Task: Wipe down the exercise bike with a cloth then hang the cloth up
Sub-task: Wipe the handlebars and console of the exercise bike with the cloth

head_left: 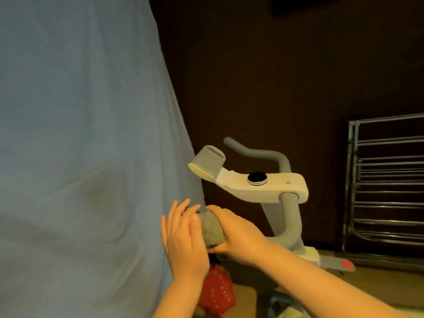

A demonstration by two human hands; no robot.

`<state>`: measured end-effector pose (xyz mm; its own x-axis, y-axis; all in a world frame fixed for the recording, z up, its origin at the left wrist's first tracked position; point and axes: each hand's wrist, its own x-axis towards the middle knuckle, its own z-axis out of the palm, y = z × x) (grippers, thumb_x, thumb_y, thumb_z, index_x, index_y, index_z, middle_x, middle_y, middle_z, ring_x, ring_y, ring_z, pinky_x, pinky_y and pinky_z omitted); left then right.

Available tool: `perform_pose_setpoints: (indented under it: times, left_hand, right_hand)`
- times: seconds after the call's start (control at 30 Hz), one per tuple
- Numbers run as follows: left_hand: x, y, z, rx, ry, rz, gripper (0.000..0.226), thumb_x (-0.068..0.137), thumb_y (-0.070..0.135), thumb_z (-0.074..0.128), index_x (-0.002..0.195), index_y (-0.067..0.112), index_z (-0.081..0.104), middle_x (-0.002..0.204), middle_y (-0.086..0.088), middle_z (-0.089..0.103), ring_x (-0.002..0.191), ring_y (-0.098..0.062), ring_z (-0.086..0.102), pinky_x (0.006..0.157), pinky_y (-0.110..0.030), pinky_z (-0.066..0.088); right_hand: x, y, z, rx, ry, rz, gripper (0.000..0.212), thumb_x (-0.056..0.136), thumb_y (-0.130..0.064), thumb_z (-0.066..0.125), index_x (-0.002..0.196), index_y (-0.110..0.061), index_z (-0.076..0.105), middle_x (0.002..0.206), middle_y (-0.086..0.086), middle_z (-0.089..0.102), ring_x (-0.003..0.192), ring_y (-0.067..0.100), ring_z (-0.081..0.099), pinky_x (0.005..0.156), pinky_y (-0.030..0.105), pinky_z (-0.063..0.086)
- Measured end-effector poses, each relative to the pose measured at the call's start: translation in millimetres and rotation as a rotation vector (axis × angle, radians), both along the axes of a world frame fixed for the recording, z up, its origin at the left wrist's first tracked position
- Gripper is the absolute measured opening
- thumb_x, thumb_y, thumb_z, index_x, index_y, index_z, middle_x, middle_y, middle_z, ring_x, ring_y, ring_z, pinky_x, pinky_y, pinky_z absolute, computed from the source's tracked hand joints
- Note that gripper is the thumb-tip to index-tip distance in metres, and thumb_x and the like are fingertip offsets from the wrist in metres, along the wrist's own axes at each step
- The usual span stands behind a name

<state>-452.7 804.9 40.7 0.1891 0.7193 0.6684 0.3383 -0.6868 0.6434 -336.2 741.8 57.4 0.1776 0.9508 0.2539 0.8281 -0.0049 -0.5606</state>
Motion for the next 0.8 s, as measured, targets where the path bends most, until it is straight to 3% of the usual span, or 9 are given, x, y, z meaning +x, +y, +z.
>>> perform_pose_setpoints:
  times: [0.1,0.23,0.37,0.4,0.47,0.57,0.67,0.7,0.8]
  left_hand:
    - [17.9,-13.7,-0.4,0.036,0.043,-0.120,0.050,0.096,0.047,0.021,0.110,0.031,0.066,0.130,0.020,0.052,0.136,0.003,0.032,0.119,-0.024,-0.004]
    - [44.8,-39.3,-7.7,0.016,0.229,-0.277,0.059,0.094,0.054,0.012,0.114,0.035,0.065,0.129,0.024,0.053,0.133,0.008,0.032,0.117,-0.022,-0.009]
    - [67.9,-53.9,-7.2,-0.002,0.567,-0.355,0.059,0.094,0.047,0.004,0.129,0.038,0.051,0.137,0.023,0.047,0.129,0.012,0.028,0.119,-0.026,0.004]
    - [71.9,-56.9,-3.1,0.019,0.666,-0.318,0.054,0.096,0.044,0.008,0.132,0.037,0.047,0.138,0.022,0.046,0.130,0.008,0.032,0.118,-0.030,0.011]
    - [83.8,-59.5,6.7,-0.070,0.688,-0.259,0.040,0.101,0.033,0.024,0.137,0.034,0.042,0.139,0.016,0.047,0.128,-0.004,0.041,0.110,-0.033,0.028]
    - [102.6,-55.0,21.8,-0.304,0.654,-0.302,0.035,0.103,0.033,0.025,0.114,0.033,0.058,0.119,0.009,0.060,0.106,-0.013,0.055,0.092,-0.039,0.043]
    - [118.8,-49.8,31.0,-0.500,0.567,-0.303,0.042,0.102,0.035,0.024,0.087,0.030,0.063,0.098,0.008,0.063,0.092,-0.015,0.056,0.086,-0.043,0.046]
    - [122.4,-48.5,31.7,-0.519,0.579,-0.280,0.043,0.101,0.035,0.024,0.084,0.029,0.063,0.095,0.006,0.063,0.091,-0.017,0.057,0.086,-0.043,0.046]
    - [126.4,-41.1,28.3,-0.607,0.532,-0.261,0.043,0.096,0.038,0.028,0.074,0.028,0.063,0.085,0.002,0.067,0.087,-0.021,0.061,0.090,-0.047,0.046]
  right_hand:
    - [10.5,-26.7,-19.8,0.101,-0.181,-0.062,0.077,0.080,-0.041,0.071,0.141,-0.043,0.025,0.125,-0.010,0.047,0.105,0.016,0.058,0.081,0.042,0.052]
    - [47.7,-70.0,-34.8,0.087,-0.209,-0.135,0.056,0.084,-0.039,0.068,0.132,-0.045,0.041,0.123,-0.018,0.050,0.109,0.006,0.055,0.087,0.032,0.050]
    - [87.0,-90.9,-41.1,0.086,-0.269,-0.086,0.046,0.082,-0.031,0.072,0.124,-0.037,0.053,0.130,-0.020,0.046,0.115,0.002,0.052,0.093,0.032,0.050]
    - [95.5,-92.2,-37.9,0.084,-0.266,-0.081,0.043,0.082,-0.031,0.072,0.122,-0.034,0.056,0.133,-0.020,0.046,0.116,0.002,0.052,0.095,0.031,0.050]
    - [108.6,-93.8,-30.2,0.070,-0.220,-0.095,0.041,0.081,-0.032,0.072,0.120,-0.033,0.059,0.138,-0.021,0.044,0.119,0.003,0.051,0.099,0.032,0.048]
    - [110.1,-97.9,-29.9,0.068,-0.110,-0.077,0.052,0.076,-0.045,0.075,0.123,-0.034,0.054,0.145,-0.021,0.034,0.128,0.006,0.044,0.106,0.034,0.044]
    - [99.2,-103.0,-38.7,0.015,-0.051,-0.018,0.088,0.066,-0.068,0.073,0.139,-0.030,0.040,0.151,-0.019,0.019,0.138,0.004,0.026,0.113,0.028,0.031]
    - [97.7,-102.7,-40.0,0.010,-0.057,-0.016,0.089,0.068,-0.072,0.068,0.140,-0.030,0.038,0.151,-0.019,0.018,0.138,0.003,0.025,0.113,0.029,0.030]
    - [100.3,-96.7,-39.5,0.080,-0.001,-0.042,0.060,0.088,-0.068,0.042,0.131,-0.027,0.051,0.144,-0.017,0.034,0.131,0.002,0.034,0.109,0.035,0.036]
